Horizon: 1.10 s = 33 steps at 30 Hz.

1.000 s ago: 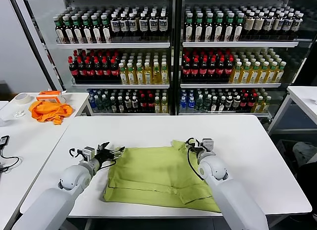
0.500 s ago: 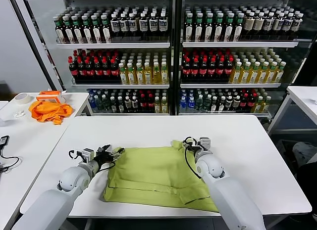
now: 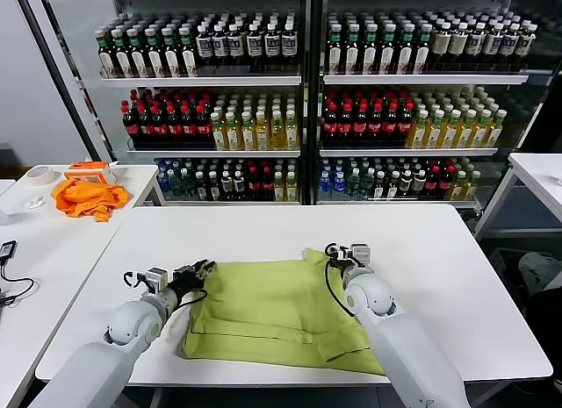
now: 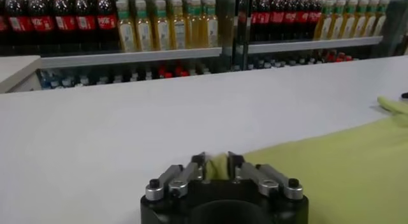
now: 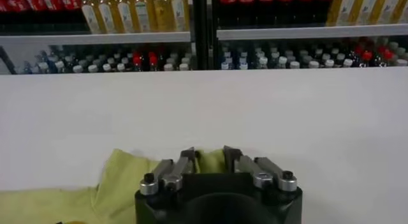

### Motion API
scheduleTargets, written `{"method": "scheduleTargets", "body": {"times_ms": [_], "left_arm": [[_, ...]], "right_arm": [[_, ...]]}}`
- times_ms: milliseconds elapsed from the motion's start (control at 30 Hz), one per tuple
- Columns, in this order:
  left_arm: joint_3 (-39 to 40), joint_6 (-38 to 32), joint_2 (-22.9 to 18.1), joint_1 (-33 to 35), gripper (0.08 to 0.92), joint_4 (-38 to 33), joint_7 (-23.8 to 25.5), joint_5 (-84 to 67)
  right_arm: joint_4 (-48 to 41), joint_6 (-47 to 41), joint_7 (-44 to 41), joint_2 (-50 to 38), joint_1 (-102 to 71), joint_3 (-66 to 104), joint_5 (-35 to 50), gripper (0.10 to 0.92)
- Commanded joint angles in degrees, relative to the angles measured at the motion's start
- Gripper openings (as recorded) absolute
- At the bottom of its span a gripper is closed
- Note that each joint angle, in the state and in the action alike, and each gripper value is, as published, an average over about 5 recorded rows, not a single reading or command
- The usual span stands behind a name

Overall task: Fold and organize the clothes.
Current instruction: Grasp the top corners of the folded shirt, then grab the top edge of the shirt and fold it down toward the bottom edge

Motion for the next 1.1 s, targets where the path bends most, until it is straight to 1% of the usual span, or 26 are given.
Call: {"method": "scheduleTargets", "body": {"times_ms": [33,100,200,333,500,700,833,1100], "left_arm": [[-0.41,-1.4,-0.4,0.25,0.168,-0.43,0.05,-0.91],[-0.51,-1.65,-0.37,0.53,0.12,-1.07,0.08,-1.05],[-0.65,-2.17,-0.03,1.1,0.087,-2.42,0.01,-1.33],[-1.62,-2.45,1.37,3.22,0.084,-7.1,-0.59,-2.63],[-4.06,-2.36,3.94,8.07,0.084,-14.02,-0.68,-3.51],[-8.83,-2.79,4.52,15.41,0.084,-18.73,-0.69,-3.8],[-10.6,-3.49,4.91,19.62,0.084,-21.47,-0.68,-3.47],[-13.01,-4.28,5.48,24.42,0.084,-23.38,-0.29,-2.39]], "right_arm": [[1.82,0.24,0.39,-0.26,-0.33,0.34,-0.15,0.179],[3.7,0.71,1.31,-0.74,-0.7,0.7,-0.05,0.131],[8.56,0.89,2.76,-2.12,-1.85,1.36,0.71,0.106],[16.87,0.1,3.38,-4.89,-4.76,2.58,1.94,0.106],[26.25,-0.61,2.91,-9.11,-11.39,5.05,1.97,0.106],[35.36,-1.64,2.15,-12.67,-22.77,8.82,1.15,0.106],[38.45,-1.57,1.09,-13.59,-28.49,10.73,-0.04,0.106],[39.43,-0.79,-0.53,-13.48,-32.62,11.45,-3.76,0.106]]}}
